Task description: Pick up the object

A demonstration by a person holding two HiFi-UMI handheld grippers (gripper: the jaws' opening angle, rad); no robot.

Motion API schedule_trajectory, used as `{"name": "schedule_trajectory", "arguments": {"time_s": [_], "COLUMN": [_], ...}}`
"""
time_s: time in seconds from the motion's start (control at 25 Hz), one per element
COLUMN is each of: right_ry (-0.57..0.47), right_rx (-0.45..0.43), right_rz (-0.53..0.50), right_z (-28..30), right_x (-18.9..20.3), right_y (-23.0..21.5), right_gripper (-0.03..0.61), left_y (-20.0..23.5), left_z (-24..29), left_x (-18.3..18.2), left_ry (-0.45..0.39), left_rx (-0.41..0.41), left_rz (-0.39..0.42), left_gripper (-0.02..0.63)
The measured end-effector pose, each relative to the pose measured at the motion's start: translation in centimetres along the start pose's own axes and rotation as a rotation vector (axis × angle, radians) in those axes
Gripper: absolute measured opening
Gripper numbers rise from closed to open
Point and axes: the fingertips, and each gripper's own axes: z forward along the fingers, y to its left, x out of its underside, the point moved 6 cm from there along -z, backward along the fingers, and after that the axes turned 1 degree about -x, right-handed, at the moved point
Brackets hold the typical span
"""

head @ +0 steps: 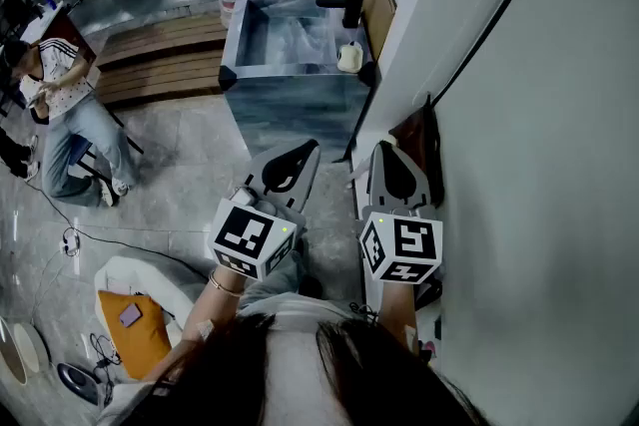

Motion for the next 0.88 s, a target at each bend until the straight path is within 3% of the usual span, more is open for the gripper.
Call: {"name": "schedule_trajectory", "arguments": {"time_s": [0.88], "right_ry": [0.002], "right_rx": [0.033], "right_rz": [0.041], "right_z": [14.0], "right_x": [-1.0], "right_y": [-0.6], "right_gripper": [0.025], "left_y": [11.4], "left_z": [8.5], "left_x": [0.2], "left_ry": [0.008], "left_rx": [0.077], "left_rz": [-0.018], "left_gripper": [0.009]}}
